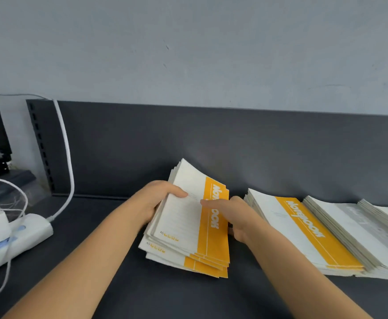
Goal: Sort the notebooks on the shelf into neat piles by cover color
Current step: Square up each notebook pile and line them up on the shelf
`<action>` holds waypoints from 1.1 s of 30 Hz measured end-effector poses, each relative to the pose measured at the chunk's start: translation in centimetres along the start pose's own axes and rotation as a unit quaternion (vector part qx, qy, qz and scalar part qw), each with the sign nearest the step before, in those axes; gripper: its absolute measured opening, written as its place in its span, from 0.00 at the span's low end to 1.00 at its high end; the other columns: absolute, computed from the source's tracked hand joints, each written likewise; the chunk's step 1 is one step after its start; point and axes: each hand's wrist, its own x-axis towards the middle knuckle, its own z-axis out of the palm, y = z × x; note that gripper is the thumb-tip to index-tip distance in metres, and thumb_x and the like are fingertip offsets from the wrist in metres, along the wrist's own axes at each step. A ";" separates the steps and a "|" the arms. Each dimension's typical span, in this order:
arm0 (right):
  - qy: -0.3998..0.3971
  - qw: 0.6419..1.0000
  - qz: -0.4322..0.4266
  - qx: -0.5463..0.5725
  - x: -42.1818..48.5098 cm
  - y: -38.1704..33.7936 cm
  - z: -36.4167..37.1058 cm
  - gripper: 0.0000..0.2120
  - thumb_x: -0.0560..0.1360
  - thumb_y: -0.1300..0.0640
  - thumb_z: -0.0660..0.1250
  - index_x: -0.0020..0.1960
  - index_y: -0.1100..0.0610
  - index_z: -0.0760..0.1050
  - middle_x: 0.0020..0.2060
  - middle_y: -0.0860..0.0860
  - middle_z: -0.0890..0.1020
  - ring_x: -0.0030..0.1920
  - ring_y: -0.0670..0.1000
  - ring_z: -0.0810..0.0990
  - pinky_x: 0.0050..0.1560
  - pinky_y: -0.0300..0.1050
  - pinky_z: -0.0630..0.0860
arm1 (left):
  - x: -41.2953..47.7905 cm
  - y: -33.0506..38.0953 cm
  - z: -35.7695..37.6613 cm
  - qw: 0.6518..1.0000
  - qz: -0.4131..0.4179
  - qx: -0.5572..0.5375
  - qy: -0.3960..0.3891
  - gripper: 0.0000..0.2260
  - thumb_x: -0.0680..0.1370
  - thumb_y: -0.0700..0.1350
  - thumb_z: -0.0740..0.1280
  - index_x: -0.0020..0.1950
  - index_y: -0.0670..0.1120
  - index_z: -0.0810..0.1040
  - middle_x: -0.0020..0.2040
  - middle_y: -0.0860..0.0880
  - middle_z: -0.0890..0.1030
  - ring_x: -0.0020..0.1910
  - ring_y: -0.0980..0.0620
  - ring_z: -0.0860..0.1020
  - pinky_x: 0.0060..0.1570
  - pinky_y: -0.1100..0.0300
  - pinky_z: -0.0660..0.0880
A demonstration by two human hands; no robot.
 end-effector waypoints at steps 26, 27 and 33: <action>0.042 0.935 -0.352 0.005 -0.3 -2.0 -2.1 0.33 0.65 0.53 0.77 0.64 0.49 0.64 0.55 0.44 0.79 0.52 0.46 0.82 0.46 0.41 0.81 | -0.5 0.1 2.9 0.922 0.375 -0.083 0.041 0.37 0.60 0.55 0.75 0.67 0.51 0.68 0.59 0.51 0.80 0.56 0.52 0.81 0.45 0.60 0.80; 0.034 0.936 -0.350 -0.002 -0.3 -2.0 -1.9 0.34 0.65 0.53 0.77 0.65 0.49 0.62 0.55 0.43 0.79 0.53 0.46 0.81 0.45 0.38 0.81 | -0.3 -0.1 3.1 0.924 0.373 -0.076 0.035 0.38 0.60 0.55 0.75 0.68 0.51 0.68 0.59 0.51 0.80 0.57 0.52 0.80 0.46 0.59 0.79; -0.007 0.957 -0.285 -0.054 -0.1 -2.2 -2.9 0.29 0.70 0.55 0.74 0.63 0.44 0.60 0.54 0.40 0.78 0.50 0.44 0.81 0.44 0.37 0.80 | 0.2 -0.7 1.8 0.929 0.366 0.054 0.023 0.37 0.62 0.53 0.76 0.69 0.54 0.67 0.61 0.53 0.77 0.61 0.54 0.77 0.54 0.52 0.79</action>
